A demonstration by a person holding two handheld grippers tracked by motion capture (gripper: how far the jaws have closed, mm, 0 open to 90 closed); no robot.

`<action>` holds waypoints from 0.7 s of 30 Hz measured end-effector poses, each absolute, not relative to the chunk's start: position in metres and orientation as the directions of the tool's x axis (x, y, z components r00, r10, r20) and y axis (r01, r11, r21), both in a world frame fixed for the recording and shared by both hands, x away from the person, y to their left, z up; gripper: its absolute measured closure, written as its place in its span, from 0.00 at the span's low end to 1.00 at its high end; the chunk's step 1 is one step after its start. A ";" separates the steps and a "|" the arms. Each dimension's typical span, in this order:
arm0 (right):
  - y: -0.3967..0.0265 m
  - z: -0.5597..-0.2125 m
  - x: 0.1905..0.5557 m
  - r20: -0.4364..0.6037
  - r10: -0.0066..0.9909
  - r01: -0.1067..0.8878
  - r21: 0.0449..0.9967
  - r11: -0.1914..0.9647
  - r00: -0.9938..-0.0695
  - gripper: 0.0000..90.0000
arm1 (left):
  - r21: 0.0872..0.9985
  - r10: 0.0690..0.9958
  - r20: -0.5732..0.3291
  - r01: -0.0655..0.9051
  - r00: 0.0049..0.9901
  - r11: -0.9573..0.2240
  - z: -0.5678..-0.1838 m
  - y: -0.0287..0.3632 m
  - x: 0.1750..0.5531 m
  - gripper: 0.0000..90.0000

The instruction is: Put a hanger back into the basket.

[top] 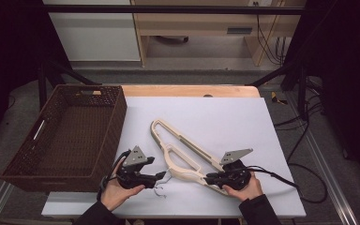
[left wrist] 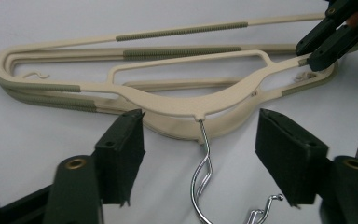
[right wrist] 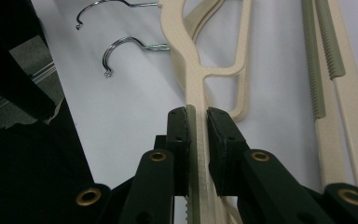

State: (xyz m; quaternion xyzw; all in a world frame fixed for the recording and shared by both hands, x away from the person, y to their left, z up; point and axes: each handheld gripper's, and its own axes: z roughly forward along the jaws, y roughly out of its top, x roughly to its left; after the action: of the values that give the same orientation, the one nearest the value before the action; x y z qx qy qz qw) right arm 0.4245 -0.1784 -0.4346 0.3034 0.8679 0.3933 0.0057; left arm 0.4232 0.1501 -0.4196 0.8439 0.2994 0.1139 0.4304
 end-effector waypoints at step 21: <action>-0.177 -0.436 0.425 0.225 0.533 0.523 0.679 0.516 -0.816 0.88 | 0.698 0.585 -0.092 0.471 0.806 -0.540 -0.449 0.123 0.434 0.76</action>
State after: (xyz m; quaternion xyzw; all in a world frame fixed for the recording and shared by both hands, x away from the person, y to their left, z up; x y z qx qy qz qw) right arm 0.4245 -0.1770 -0.4365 0.3032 0.8705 0.3877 0.0059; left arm 0.4336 0.1228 -0.4485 0.8741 0.3020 0.0762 0.3727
